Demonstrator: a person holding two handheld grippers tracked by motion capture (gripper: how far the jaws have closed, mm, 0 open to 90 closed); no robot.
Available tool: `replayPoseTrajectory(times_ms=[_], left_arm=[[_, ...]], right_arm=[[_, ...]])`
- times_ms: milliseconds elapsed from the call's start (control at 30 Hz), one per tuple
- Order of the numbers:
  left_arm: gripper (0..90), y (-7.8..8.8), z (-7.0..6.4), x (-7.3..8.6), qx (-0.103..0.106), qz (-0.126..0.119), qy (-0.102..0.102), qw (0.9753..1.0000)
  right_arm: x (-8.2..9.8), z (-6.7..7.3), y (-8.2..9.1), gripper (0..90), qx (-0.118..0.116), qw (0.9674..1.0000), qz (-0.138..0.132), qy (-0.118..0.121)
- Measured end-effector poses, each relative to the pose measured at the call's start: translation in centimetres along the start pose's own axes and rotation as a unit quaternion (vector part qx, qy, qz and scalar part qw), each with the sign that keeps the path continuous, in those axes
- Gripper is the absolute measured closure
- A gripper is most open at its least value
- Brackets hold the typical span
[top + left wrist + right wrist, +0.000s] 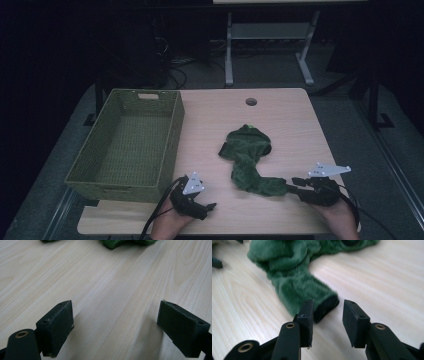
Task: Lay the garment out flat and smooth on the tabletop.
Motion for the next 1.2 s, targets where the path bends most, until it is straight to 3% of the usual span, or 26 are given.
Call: replayPoseTrajectory(times_ms=[400, 533, 633, 700, 1033, 1200], left_arm=[[12.7, 0.0, 0.0, 0.0, 0.000, 0.000, 0.000, 1.0000], [12.7, 0.0, 0.0, 0.0, 0.000, 0.000, 0.000, 1.0000], [12.7, 0.0, 0.0, 0.0, 0.000, 0.000, 0.000, 1.0000], [12.7, 0.0, 0.0, 0.0, 0.000, 0.000, 0.000, 1.0000], [12.7, 0.0, 0.0, 0.0, 0.000, 0.000, 0.000, 1.0000], [12.7, 0.0, 0.0, 0.0, 0.000, 0.000, 0.000, 1.0000]], right_arm=[[1.7, 1.0, -1.0, 57.2, -0.033, 0.9987, 0.036, -0.013], [1.7, 1.2, -1.5, 68.5, -0.046, 0.9981, 0.040, -0.014], [1.6, 1.1, -1.4, 80.4, -0.044, 0.9981, 0.042, -0.013], [1.5, 0.9, -1.3, 83.0, -0.041, 0.9983, 0.039, -0.012], [1.2, -1.2, 0.7, 84.9, -0.001, 0.9995, 0.027, -0.016], [0.4, -1.5, 2.1, 85.0, -0.003, 1.0000, -0.002, 0.005]])
Point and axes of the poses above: each handheld gripper's, and its own axes: y roughly backward along the jaws, x roughly out of its underside, z roughly to its left, the point moved 9 cm from there along -y, roughly forward along the jaws, and after that the axes turned 7 degrees about -y, right-handed, at the moved point
